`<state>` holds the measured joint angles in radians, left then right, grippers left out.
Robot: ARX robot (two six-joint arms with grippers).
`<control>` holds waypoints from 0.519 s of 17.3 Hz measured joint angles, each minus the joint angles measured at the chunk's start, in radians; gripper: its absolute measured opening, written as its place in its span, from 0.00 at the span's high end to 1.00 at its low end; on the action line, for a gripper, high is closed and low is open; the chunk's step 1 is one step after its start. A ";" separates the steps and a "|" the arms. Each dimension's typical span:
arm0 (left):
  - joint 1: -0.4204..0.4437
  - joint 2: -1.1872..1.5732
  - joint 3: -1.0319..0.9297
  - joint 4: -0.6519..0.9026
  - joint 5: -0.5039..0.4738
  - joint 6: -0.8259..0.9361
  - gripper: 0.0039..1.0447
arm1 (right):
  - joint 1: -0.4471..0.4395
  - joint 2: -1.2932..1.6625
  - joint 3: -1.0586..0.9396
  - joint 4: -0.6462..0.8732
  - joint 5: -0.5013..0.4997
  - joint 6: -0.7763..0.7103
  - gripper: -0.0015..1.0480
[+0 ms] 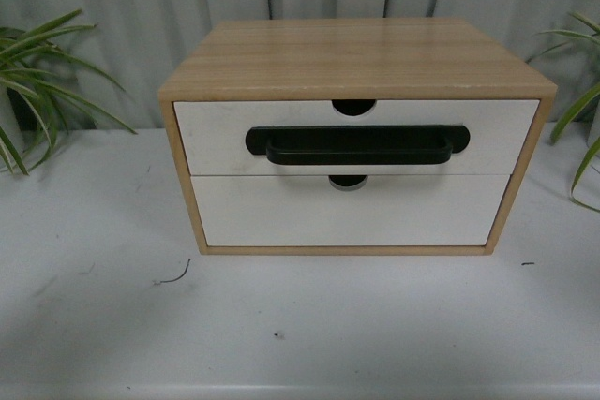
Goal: Pull drawer
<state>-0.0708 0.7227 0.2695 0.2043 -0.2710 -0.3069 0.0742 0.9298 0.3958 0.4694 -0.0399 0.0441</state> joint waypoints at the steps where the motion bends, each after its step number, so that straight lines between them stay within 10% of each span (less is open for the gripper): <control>1: -0.004 0.204 0.075 0.146 0.042 0.024 0.06 | 0.028 0.189 0.133 0.048 0.032 -0.013 0.06; 9: -0.129 0.646 0.476 0.215 0.212 0.208 0.06 | 0.123 0.556 0.458 0.030 -0.031 -0.288 0.06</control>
<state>-0.1993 1.3685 0.7456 0.4194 -0.0589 -0.0986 0.1974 1.4860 0.8539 0.4992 -0.0704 -0.2443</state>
